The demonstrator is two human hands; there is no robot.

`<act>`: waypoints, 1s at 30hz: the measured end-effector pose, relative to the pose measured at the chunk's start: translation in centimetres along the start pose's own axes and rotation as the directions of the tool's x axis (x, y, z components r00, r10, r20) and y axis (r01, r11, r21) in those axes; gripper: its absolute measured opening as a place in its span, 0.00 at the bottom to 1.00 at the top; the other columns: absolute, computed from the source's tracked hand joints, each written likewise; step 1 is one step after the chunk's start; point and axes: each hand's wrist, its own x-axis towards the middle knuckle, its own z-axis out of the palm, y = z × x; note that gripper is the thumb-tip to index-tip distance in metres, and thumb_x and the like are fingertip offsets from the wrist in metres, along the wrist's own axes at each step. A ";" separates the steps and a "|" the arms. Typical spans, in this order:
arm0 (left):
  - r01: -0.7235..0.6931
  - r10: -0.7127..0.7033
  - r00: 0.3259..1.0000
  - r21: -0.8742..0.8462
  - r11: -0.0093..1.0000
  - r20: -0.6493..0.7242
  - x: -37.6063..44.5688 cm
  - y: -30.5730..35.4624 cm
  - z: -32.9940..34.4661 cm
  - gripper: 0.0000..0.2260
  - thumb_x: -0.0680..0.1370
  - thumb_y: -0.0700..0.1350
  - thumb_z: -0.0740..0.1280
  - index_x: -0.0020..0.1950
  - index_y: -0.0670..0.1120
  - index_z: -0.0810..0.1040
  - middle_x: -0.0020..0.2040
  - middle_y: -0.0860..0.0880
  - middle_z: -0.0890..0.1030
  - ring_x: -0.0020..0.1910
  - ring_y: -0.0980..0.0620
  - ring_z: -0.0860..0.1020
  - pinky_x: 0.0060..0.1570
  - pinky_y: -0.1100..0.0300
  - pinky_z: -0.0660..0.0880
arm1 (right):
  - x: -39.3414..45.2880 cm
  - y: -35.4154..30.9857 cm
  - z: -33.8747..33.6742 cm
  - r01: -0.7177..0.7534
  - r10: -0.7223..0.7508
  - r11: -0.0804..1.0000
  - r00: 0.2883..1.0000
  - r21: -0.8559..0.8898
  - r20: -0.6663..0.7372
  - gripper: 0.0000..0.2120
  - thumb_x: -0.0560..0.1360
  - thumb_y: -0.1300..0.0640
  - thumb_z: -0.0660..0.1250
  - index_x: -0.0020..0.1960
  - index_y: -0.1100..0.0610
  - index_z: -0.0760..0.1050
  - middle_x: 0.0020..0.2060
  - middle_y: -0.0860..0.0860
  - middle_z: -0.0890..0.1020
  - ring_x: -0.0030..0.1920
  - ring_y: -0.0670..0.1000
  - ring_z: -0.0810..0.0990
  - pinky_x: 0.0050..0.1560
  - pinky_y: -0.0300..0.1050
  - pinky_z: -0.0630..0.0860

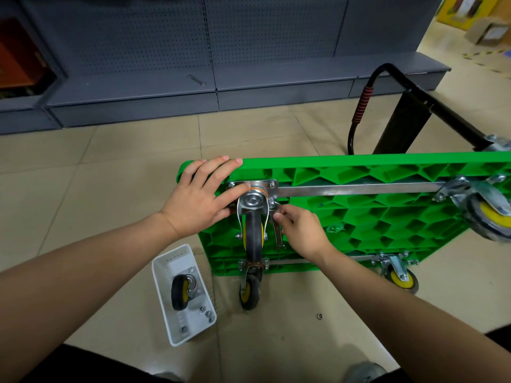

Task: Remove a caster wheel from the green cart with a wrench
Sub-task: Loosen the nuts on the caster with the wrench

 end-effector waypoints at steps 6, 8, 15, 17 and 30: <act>0.002 -0.002 1.000 0.000 1.000 0.003 0.1 0.0 -0.1 0.27 0.73 0.57 0.74 0.72 0.54 0.75 0.76 0.41 0.69 0.73 0.38 0.68 0.67 0.42 0.64 | 0.0 -0.6 0.0 -0.047 0.046 0.998 0.998 0.033 0.034 0.09 0.82 0.54 0.64 0.43 0.51 0.75 0.37 0.53 0.82 0.39 0.55 0.82 0.42 0.47 0.76; 0.001 -0.001 1.000 -0.001 1.000 0.007 0.1 0.0 -0.1 0.28 0.73 0.57 0.74 0.72 0.54 0.75 0.76 0.41 0.69 0.72 0.38 0.68 0.67 0.41 0.64 | 0.0 -0.9 -0.3 -0.039 0.040 0.999 0.998 -0.020 0.050 0.10 0.83 0.54 0.63 0.43 0.53 0.74 0.34 0.50 0.79 0.36 0.52 0.77 0.37 0.46 0.70; -0.001 0.001 1.000 0.003 1.000 0.017 0.0 0.0 -0.2 0.29 0.72 0.57 0.74 0.73 0.54 0.74 0.76 0.41 0.69 0.73 0.38 0.67 0.68 0.41 0.63 | 0.4 -1.8 -2.0 0.126 -0.090 0.912 0.990 -0.390 0.108 0.07 0.84 0.54 0.59 0.50 0.56 0.71 0.47 0.62 0.83 0.48 0.66 0.79 0.39 0.53 0.69; -0.002 0.002 1.000 0.002 1.000 0.017 0.1 0.0 -0.1 0.29 0.72 0.57 0.74 0.73 0.54 0.74 0.76 0.41 0.68 0.73 0.38 0.67 0.68 0.41 0.63 | 0.3 -2.7 -2.6 0.186 -0.147 0.776 0.982 -0.603 0.115 0.06 0.84 0.58 0.58 0.58 0.57 0.71 0.53 0.59 0.82 0.51 0.65 0.81 0.39 0.50 0.66; -0.009 0.008 0.999 0.012 1.000 0.040 0.0 -0.1 -0.2 0.30 0.72 0.58 0.74 0.73 0.55 0.74 0.77 0.41 0.68 0.73 0.38 0.66 0.69 0.42 0.60 | -0.5 -0.1 -2.2 -0.007 0.021 0.946 0.999 -0.325 0.039 0.10 0.83 0.51 0.62 0.45 0.54 0.74 0.40 0.58 0.81 0.43 0.63 0.79 0.39 0.53 0.75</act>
